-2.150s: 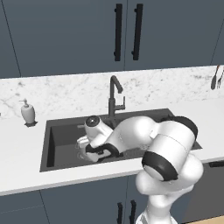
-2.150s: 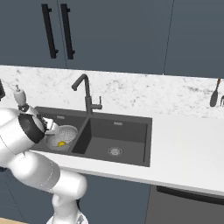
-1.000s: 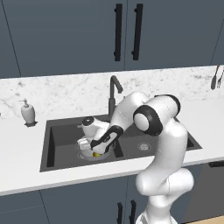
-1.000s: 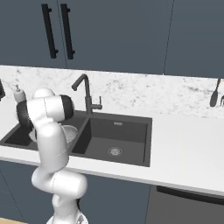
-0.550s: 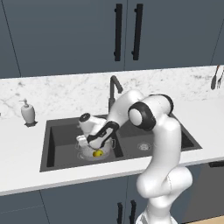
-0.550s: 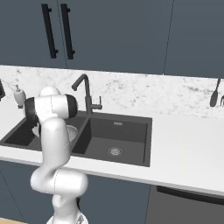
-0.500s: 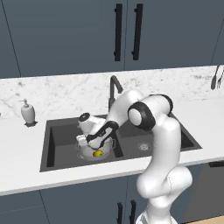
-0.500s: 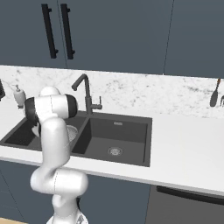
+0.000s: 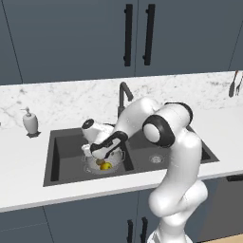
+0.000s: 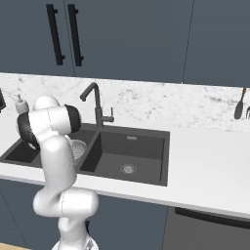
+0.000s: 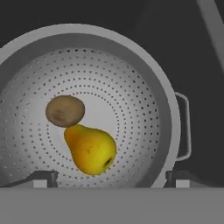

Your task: Put the colander in the sink, put the kiwi, pear in the colander, and turn on the sink faucet and pour water over the colander.

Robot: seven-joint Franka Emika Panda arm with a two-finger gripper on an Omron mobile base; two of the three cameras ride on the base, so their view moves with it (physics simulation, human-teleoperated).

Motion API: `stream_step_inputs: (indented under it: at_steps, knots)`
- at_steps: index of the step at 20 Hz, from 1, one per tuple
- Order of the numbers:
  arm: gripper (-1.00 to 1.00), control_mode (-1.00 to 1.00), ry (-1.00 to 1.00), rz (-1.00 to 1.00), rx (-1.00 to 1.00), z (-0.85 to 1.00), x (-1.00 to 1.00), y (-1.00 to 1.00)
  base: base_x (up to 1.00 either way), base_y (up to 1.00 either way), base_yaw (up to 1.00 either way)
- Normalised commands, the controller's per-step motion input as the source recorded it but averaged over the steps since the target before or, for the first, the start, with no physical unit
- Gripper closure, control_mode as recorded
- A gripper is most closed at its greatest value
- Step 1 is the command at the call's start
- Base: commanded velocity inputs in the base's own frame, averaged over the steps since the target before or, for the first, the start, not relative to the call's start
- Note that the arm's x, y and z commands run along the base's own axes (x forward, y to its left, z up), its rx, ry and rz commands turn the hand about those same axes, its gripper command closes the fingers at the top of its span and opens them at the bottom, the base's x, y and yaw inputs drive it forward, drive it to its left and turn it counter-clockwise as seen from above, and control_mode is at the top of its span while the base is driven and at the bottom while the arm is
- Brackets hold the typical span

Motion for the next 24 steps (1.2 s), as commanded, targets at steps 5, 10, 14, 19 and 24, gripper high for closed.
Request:
stream_step_inputs:
  at_steps: [5,10,14,19,24]
  knots:
    - [-1.0,-1.0,-0.14,0.0,0.07,0.94,-0.88,-0.9,0.0,0.0,0.0]
    - [-1.0,-1.0,-0.09,0.03,0.13,0.99,-0.67,-1.0,0.0,0.0,0.0]
    - [-1.0,-1.0,0.0,0.05,0.19,1.0,-0.46,-1.0,0.0,0.0,0.0]
    - [-1.0,-1.0,0.0,0.05,0.22,0.95,-0.24,-0.99,0.0,0.0,0.0]
    - [-1.0,-1.0,0.03,0.07,0.31,0.58,0.17,-0.7,0.0,0.0,0.0]
